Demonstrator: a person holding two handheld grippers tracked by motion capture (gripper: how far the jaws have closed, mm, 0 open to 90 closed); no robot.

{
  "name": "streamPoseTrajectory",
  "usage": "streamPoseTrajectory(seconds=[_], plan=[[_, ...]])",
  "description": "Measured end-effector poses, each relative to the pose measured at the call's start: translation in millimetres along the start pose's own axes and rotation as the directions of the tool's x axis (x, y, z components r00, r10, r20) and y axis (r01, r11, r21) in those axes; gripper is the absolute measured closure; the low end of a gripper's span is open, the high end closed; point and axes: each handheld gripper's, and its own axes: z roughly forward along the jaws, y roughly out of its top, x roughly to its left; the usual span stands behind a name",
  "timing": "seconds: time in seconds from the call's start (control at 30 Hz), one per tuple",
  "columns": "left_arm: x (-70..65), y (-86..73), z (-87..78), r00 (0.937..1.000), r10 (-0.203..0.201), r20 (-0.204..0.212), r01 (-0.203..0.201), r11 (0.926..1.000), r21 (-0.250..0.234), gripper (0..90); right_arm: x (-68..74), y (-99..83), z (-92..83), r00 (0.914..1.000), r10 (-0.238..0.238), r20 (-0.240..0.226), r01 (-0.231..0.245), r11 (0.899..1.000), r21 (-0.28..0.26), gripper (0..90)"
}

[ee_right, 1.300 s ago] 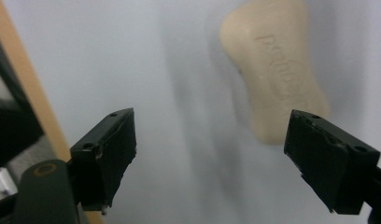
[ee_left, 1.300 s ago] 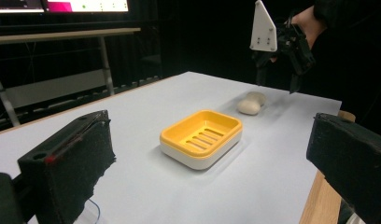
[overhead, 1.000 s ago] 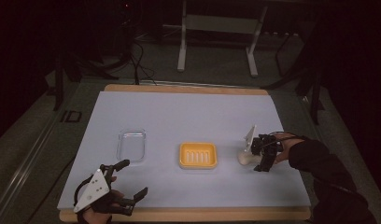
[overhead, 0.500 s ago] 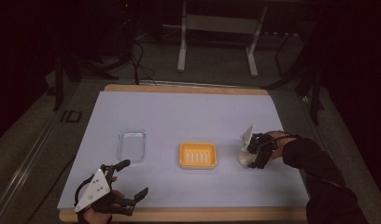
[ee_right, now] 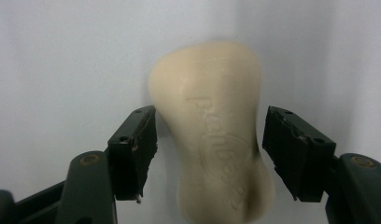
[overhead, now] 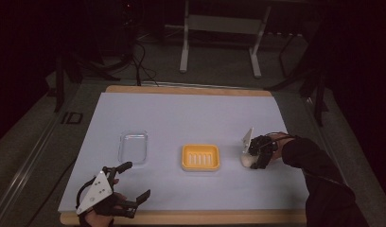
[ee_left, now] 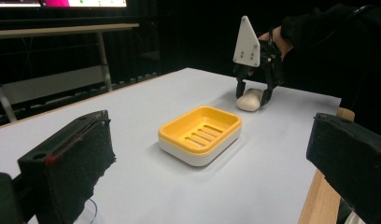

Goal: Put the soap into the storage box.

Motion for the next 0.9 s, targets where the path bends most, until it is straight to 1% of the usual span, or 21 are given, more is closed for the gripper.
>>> streamPoseTrajectory(seconds=[0.07,0.13,0.23,0.27,0.33,0.37,0.43,0.5,0.53,0.6,0.67,0.7,0.77,0.8,0.83,0.9], plan=[[-0.1,-0.1,0.0,1.0000,0.001,-0.001,-0.001,1.0000,0.002,0.8,-0.1,-0.4,1.0,1.0000,0.002,-0.001,-0.002,1.000,0.002,36.5],[-0.2,-0.2,0.2,1.0000,0.003,-0.001,-0.003,1.0000,0.006,0.8,-0.6,-2.4,5.0,0.9999,0.008,0.010,-0.008,1.000,0.003,39.2],[-0.4,0.1,-0.2,1.0000,0.001,-0.002,-0.001,1.0000,0.000,0.8,0.5,-3.5,5.1,0.9999,0.006,0.010,-0.005,1.000,-0.010,41.9],[-0.3,0.0,-0.2,1.0000,0.001,-0.002,-0.001,1.0000,0.001,0.8,0.8,-3.9,5.0,1.0000,0.008,0.006,-0.007,1.000,-0.013,43.0],[-0.3,0.1,-0.1,1.0000,0.000,-0.001,0.000,1.0000,0.000,0.8,-1.3,-5.1,5.2,0.9996,0.017,-0.021,-0.017,1.000,-0.018,47.9],[-0.5,0.1,-0.2,1.0000,0.000,-0.001,0.000,1.0000,0.000,0.8,-1.8,-5.3,5.2,0.9992,0.024,-0.031,-0.025,0.999,-0.020,48.2],[-0.8,0.0,-0.3,1.0000,0.002,-0.002,-0.002,1.0000,0.001,0.8,-1.8,-4.8,5.0,0.9988,0.038,-0.031,-0.038,0.999,-0.019,49.0],[-0.4,0.1,-0.5,1.0000,0.002,-0.002,-0.002,1.0000,-0.001,0.8,-2.4,-4.1,4.6,0.9964,0.076,-0.037,-0.077,0.997,-0.018,49.4],[-0.2,0.1,-0.4,1.0000,0.002,-0.002,-0.002,1.0000,-0.001,0.8,-2.8,-3.8,4.1,0.9940,0.097,-0.050,-0.098,0.995,-0.016,49.5],[-0.1,0.0,-0.1,1.0000,0.002,-0.002,-0.002,1.0000,0.001,0.8,-3.9,-3.2,2.4,0.9893,0.123,-0.079,-0.125,0.992,-0.021,49.5],[-0.3,0.0,0.0,1.0000,0.002,-0.001,-0.002,1.0000,0.001,0.8,-2.8,-2.4,-1.1,0.9899,0.116,-0.081,-0.120,0.992,-0.040,49.5],[-0.4,0.0,0.0,1.0000,0.002,-0.001,-0.002,1.0000,0.000,0.8,-1.8,-1.7,-3.2,0.9913,0.109,-0.073,-0.113,0.992,-0.050,49.6],[-0.5,0.1,-0.3,1.0000,0.003,-0.001,-0.003,1.0000,-0.001,0.8,-1.7,-1.0,-6.9,0.9899,0.116,-0.082,-0.121,0.991,-0.060,49.6],[-0.5,0.2,-0.4,1.0000,0.003,-0.001,-0.003,1.0000,-0.001,0.8,-1.4,-0.2,-9.6,0.9908,0.115,-0.072,-0.120,0.991,-0.068,49.6],[-0.5,0.2,-0.5,1.0000,0.003,-0.002,-0.003,1.0000,-0.001,0.8,-1.1,0.9,-11.8,0.9906,0.111,-0.080,-0.117,0.991,-0.070,49.6],[-0.5,0.3,-0.7,1.0000,0.004,-0.001,-0.004,1.0000,-0.001,0.8,0.4,2.9,-15.5,0.9922,0.100,-0.074,-0.106,0.991,-0.085,49.6]])
